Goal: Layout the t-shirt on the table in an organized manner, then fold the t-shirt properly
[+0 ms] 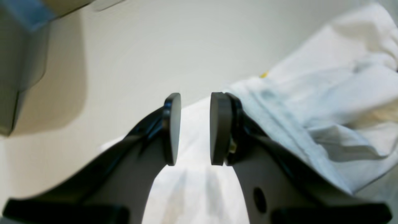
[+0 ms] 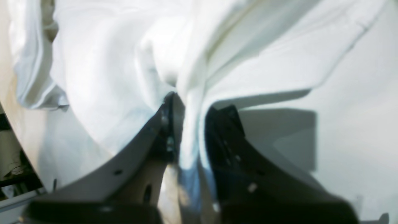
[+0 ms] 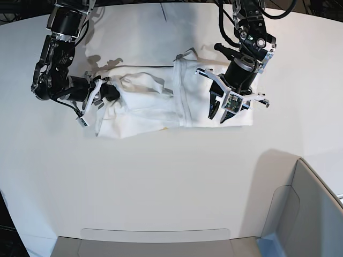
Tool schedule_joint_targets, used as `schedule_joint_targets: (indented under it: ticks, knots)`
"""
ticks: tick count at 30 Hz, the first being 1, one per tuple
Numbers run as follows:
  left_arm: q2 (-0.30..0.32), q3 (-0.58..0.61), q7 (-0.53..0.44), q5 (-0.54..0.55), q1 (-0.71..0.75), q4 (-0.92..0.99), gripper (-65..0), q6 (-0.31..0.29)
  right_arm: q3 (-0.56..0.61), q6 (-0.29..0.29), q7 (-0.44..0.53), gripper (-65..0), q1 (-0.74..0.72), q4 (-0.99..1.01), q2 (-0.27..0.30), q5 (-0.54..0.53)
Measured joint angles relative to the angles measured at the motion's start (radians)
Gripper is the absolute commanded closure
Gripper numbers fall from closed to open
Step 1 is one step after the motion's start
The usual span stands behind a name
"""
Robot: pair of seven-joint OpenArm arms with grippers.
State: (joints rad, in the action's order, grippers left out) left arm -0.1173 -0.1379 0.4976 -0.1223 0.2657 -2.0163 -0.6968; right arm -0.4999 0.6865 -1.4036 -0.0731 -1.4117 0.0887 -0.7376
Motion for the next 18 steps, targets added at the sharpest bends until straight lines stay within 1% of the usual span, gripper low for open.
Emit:
schedule_joint_targets:
  ticks: [2,4,7,10,14,16,18]
  knots:
    - [-0.019,-0.032,0.004,0.0,-0.004,0.003,-17.4,-0.01,-0.05,0.0,-0.005,0.0,-0.026,0.002,-0.003,0.033]
    - [-0.018,-0.046,0.003,-0.004,-0.016,0.005,-17.4,-0.007,-0.125,0.0,-0.004,0.0,-0.062,0.003,0.002,0.09]
    - [-0.018,-0.068,0.003,-0.006,-0.019,0.005,-17.4,0.0,-0.188,0.0,-0.009,0.0,-0.12,0.003,0.027,0.198]
    - [-0.021,-0.108,0.003,-0.003,-0.016,0.005,-17.4,-0.008,-0.19,0.0,-0.006,0.0,-0.175,0.002,0.053,0.273]
    - [-0.021,-0.168,0.003,-0.004,-0.017,0.005,-17.4,-0.006,-0.186,0.0,-0.003,0.0,-0.196,-0.007,0.051,0.315]
    - [-0.021,-0.191,0.003,-0.004,-0.016,0.005,-17.4,-0.005,-0.151,0.0,-0.008,0.0,-0.191,-0.021,0.051,0.329]
    - [-0.022,-0.206,0.003,-0.004,-0.016,0.005,-17.4,-0.003,-0.088,0.0,-0.016,0.0,-0.177,-0.091,0.049,0.338]
